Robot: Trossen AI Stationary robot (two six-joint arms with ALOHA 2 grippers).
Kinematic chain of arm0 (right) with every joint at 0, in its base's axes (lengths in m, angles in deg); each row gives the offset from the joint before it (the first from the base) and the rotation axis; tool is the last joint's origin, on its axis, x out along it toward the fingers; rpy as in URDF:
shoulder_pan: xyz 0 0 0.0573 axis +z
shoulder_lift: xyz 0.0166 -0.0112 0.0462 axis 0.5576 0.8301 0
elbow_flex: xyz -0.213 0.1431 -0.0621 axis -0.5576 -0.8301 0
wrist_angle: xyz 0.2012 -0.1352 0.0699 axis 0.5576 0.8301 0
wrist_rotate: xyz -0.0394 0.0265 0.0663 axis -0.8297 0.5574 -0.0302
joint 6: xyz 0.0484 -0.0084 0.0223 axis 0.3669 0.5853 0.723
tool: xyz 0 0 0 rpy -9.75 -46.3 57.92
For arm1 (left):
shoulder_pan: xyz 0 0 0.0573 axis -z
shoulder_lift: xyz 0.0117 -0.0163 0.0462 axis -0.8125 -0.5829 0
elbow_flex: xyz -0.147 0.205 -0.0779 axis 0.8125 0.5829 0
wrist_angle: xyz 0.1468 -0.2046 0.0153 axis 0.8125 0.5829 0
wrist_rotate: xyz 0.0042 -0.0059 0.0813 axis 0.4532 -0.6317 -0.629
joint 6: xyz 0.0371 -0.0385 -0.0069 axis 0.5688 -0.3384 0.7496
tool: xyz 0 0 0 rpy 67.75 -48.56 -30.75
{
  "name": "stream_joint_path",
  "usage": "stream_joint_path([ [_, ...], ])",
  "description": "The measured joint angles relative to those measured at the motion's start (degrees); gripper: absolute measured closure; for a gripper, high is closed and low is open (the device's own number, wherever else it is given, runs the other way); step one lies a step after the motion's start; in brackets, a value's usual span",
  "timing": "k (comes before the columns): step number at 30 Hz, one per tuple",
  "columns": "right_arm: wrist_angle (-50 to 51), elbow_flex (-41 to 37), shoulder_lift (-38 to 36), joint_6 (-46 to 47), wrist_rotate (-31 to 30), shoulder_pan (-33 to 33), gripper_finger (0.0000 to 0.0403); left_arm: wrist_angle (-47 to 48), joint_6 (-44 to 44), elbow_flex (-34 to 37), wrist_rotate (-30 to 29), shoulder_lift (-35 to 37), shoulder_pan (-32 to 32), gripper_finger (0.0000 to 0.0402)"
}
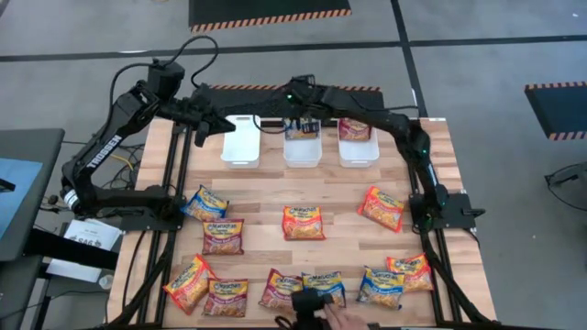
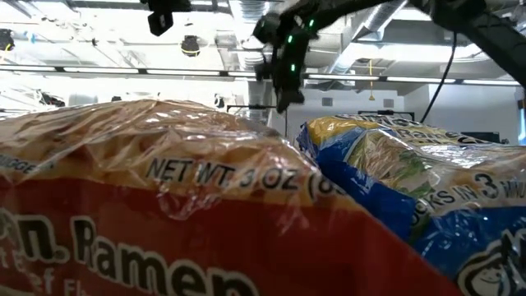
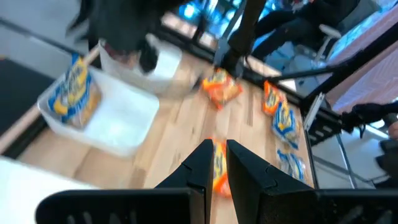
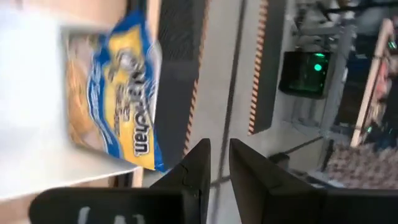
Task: Sort Maruchan noodles
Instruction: Put the orange noodle pack into the left white bin
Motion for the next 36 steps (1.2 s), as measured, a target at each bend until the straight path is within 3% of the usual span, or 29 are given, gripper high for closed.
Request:
stream_joint_path([
  [7, 0.28, 0.11, -9.59, 19.18, 12.61, 1.07, 0.0319, 10.03, 1.85, 0.02, -3.12, 0.21, 0.83, 0.0372],
  [12, 3.00, 0.09, -14.40, 25.95, 21.54, 1.34, 0.0319, 16.75, 1.03, 0.02, -6.25, 0.28, 4.08, 0.0372],
  [16, 5.86, 0.09, -17.04, 30.30, 24.93, 1.88, 0.0319, 20.41, -1.85, 0.02, -9.13, 0.32, 9.17, 0.0372],
  [23, 11.75, 0.09, -19.23, 40.85, 35.50, 2.42, 0.0319, 21.51, -6.73, 0.02, -12.37, 0.36, 19.60, 0.0372],
  [27, 15.90, 0.09, -19.30, 42.48, 42.24, 3.94, 0.0319, 20.09, -7.45, 0.02, -16.73, 0.31, 24.19, 0.0372],
  [31, 18.42, 0.09, -19.10, 43.62, 44.09, 7.06, 0.0319, 17.86, -9.31, 0.02, -17.48, -1.19, 26.65, 0.0372],
  [36, 18.86, 0.07, -18.87, 52.13, 47.56, 12.11, 0.0319, 19.34, -8.92, 0.02, -17.28, -3.08, 29.19, 0.0372],
])
